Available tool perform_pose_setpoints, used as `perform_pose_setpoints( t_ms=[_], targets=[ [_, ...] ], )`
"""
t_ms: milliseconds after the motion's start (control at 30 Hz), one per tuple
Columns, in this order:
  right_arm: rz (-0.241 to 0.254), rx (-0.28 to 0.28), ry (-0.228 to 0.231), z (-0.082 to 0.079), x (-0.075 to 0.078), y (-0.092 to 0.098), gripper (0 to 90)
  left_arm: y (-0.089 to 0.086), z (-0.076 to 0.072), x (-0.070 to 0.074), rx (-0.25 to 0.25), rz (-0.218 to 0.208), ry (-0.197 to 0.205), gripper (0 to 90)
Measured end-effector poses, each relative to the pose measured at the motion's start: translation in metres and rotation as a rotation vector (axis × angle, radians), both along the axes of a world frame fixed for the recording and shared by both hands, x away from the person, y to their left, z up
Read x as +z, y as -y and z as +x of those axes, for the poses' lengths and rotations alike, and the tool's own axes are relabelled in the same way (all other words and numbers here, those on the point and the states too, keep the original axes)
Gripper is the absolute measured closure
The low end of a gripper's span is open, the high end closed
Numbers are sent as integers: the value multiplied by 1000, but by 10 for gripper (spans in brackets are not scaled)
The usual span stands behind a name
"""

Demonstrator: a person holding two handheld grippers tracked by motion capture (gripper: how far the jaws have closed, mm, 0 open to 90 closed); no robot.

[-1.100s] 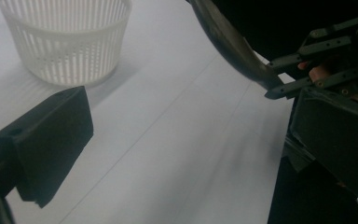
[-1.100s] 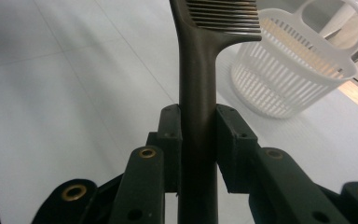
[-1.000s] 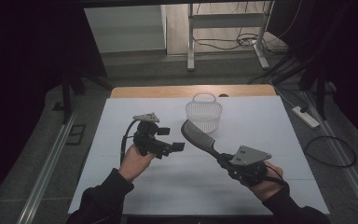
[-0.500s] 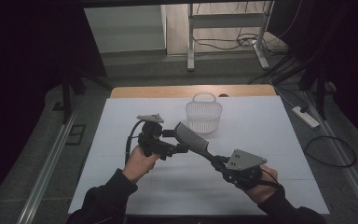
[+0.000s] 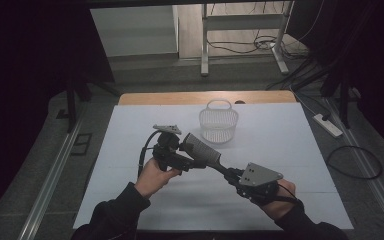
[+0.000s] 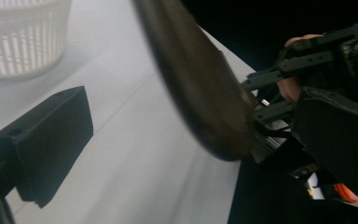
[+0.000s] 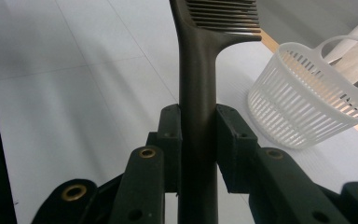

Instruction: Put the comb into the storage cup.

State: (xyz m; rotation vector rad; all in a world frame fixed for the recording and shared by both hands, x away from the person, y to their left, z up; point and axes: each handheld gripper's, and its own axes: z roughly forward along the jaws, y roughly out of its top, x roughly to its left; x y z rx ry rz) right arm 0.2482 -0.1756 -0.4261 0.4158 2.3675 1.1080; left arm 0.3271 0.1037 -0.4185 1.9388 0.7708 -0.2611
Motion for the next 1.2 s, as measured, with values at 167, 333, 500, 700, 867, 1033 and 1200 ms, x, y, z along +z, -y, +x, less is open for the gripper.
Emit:
perform_pose_setpoints(
  t_ms=[167, 333, 500, 700, 867, 1033, 1200],
  targets=[
    [-7, -7, 9, 1, -1, 1, 725, -2, -1, 2, -22, -27, -42, 135],
    [-14, -8, 18, 0, -1, 0, 725, -7, 2, 1, -41, -84, -113, 421],
    [-20, -12, 22, 1, -2, 0, 725, -8, 4, -1, -54, -116, -155, 606],
    [-19, -16, 23, 2, -2, 1, 725, -10, 6, -5, -83, -171, -212, 766],
    [-30, -18, 37, 2, -4, 1, 723, -10, 6, -7, -87, -197, -248, 825],
    [-30, -14, 34, 3, -6, 0, 714, -10, 5, -6, -83, -187, -244, 829],
    [-20, -9, 22, 3, -7, -1, 662, -10, 4, -5, -74, -172, -215, 830]
  ],
)
